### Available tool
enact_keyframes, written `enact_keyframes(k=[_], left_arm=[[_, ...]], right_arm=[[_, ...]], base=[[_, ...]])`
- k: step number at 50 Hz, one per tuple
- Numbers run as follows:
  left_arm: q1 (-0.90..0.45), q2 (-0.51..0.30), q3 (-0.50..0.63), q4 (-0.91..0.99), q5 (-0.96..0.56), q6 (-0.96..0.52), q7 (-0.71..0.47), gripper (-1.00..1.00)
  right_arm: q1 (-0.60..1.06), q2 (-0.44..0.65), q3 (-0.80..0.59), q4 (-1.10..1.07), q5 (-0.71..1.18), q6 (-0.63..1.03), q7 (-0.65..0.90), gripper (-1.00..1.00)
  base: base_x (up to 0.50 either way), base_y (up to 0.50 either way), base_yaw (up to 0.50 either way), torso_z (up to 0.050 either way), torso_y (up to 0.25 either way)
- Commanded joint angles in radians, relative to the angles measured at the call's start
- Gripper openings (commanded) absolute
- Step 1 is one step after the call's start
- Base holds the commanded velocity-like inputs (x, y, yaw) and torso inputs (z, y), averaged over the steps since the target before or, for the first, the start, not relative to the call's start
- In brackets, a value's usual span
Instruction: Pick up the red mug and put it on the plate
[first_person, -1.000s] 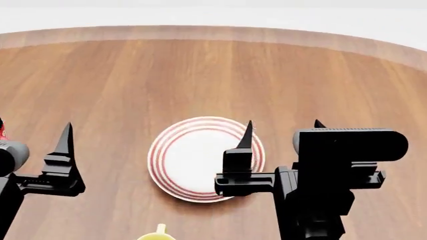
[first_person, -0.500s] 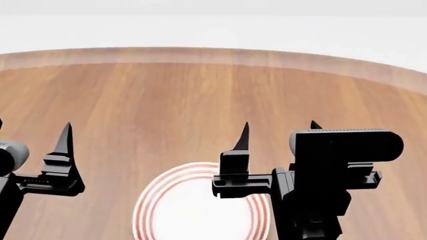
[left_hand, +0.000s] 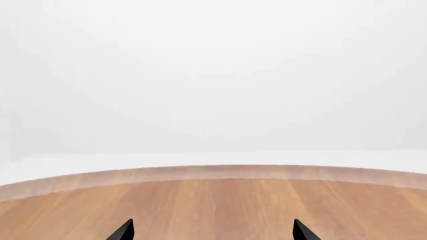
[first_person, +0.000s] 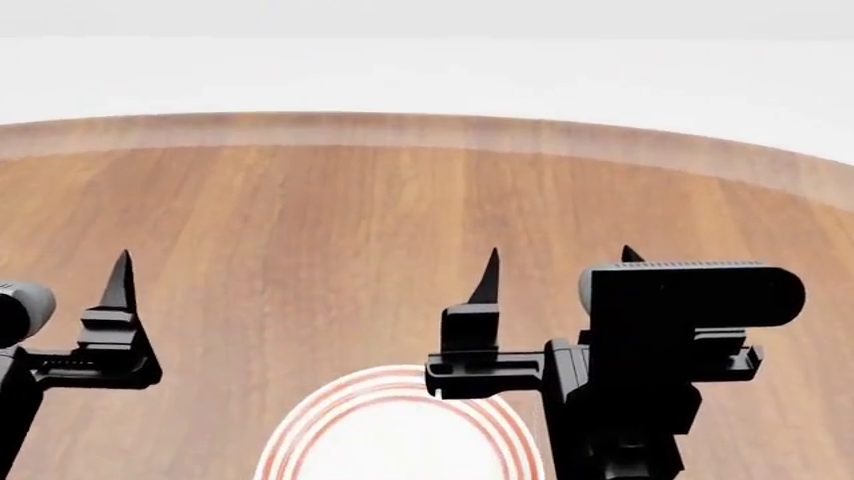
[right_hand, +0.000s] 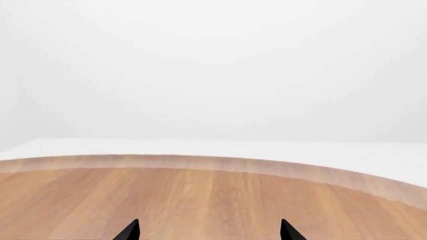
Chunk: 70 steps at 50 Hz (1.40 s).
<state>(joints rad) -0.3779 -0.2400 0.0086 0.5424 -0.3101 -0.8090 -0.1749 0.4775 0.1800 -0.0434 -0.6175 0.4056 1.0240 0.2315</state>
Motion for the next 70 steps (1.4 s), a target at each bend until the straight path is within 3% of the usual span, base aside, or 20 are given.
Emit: enact_keyframes(k=[1, 15, 38, 50, 70], left_arm=[[0.041, 0.045, -0.090, -0.147, 0.073, 0.085, -0.132, 1.00], [0.210, 0.065, -0.227, -0.305, 0.058, 0.300, -0.134, 1.00], [0.281, 0.094, -0.310, -0.465, 0.000, 0.449, -0.110, 1.00], [0.240, 0.069, -0.306, -0.544, 0.010, 0.468, -0.113, 1.00], [0.059, 0.010, -0.265, -0.853, 0.063, 0.547, -0.088, 1.00]], right_arm=[[-0.006, 0.007, -0.005, 0.019, 0.002, -0.019, 0.001, 1.00], [-0.013, 0.013, -0.012, 0.046, 0.005, -0.040, 0.001, 1.00], [-0.020, 0.022, -0.032, 0.087, 0.010, -0.072, 0.000, 1.00], [-0.023, 0.024, -0.044, 0.105, 0.012, -0.085, 0.002, 1.00], [-0.033, 0.030, -0.061, 0.133, 0.016, -0.112, 0.002, 1.00]], base=[[0.00, 0.00, 0.00, 0.000, 0.000], [0.00, 0.00, 0.00, 0.000, 0.000], [0.00, 0.00, 0.00, 0.000, 0.000], [0.00, 0.00, 0.00, 0.000, 0.000], [0.00, 0.00, 0.00, 0.000, 0.000]])
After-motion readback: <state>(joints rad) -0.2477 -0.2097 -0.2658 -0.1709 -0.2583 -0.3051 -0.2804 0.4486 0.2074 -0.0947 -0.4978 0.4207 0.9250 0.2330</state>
